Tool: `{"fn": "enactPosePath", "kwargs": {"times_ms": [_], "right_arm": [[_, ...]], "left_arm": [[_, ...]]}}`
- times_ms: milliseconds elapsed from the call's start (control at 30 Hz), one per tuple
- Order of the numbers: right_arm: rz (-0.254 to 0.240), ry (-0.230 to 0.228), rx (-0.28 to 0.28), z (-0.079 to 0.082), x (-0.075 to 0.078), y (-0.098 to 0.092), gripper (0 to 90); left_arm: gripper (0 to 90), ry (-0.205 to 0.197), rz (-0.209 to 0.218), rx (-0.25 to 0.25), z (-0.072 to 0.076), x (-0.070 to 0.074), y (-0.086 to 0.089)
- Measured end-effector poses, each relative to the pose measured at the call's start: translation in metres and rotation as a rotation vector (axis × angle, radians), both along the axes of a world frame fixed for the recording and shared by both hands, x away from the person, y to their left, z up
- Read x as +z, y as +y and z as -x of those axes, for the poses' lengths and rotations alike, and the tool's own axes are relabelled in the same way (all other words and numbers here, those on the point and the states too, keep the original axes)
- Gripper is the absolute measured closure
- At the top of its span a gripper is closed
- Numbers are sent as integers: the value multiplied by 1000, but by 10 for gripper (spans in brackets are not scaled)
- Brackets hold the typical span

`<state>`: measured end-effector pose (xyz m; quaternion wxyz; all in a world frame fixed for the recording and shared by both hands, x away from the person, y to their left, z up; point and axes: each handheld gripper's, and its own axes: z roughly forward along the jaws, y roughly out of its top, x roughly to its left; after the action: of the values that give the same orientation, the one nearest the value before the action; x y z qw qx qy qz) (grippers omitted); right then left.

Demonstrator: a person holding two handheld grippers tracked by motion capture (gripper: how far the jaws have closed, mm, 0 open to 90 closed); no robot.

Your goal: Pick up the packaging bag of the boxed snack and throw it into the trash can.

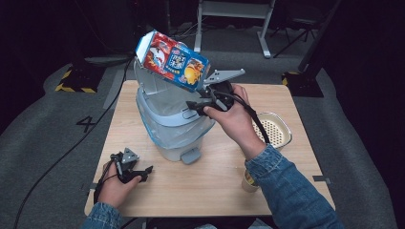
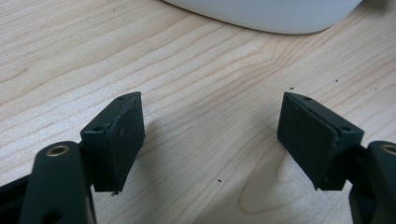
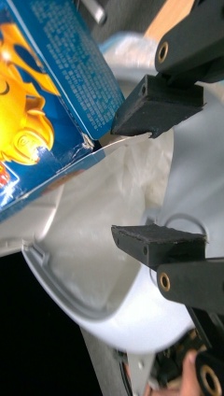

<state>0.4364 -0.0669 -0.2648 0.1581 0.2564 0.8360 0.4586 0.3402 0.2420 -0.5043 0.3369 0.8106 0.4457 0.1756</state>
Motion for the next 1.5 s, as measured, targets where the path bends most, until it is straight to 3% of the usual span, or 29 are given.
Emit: {"fn": "enactPosePath", "kwargs": {"times_ms": [67, 167, 233, 267, 300, 367, 400, 467, 667, 800, 967, 1233, 1500], "right_arm": [[-4, -4, -4, -1, 0, 0, 447], [-20, -2, 40, 0, 0, 6, 444], [-15, 16, 107, 1, -2, 13, 434], [-29, 43, 165, 1, -3, 17, 472], [-40, 68, 169, 0, -5, 19, 453], [-13, 42, 77, -2, -4, 16, 430], [29, 2, 16, -4, -2, 13, 412], [16, -5, -14, -5, 0, 9, 411], [-3, -30, 3, -2, 4, 6, 393], [11, -44, 25, 3, 7, 1, 387], [3, -67, 36, 10, 16, -21, 383], [-41, -65, 42, 17, 31, -73, 347], [-19, -63, 36, 28, 31, -118, 307]], "left_arm": [[234, 0, 1, 0, 0, 0, 0], [233, 0, 1, 0, 0, 0, 0], [234, 0, 0, 0, 0, 0, 0], [234, 0, 0, 0, 0, 0, 0], [234, 0, -1, -1, 0, 0, 0], [234, 0, -3, 0, 0, 0, 0], [234, 1, -3, 0, 0, 0, 0], [234, 2, 0, 0, 0, 0, 0], [234, 2, 1, 0, 0, 0, 0], [234, 0, 3, 0, 0, 0, 0], [235, 3, 7, 1, 0, 0, 0], [232, 0, 2, -3, 0, 0, 0], [231, 2, 3, -3, 0, 0, 0]]}}
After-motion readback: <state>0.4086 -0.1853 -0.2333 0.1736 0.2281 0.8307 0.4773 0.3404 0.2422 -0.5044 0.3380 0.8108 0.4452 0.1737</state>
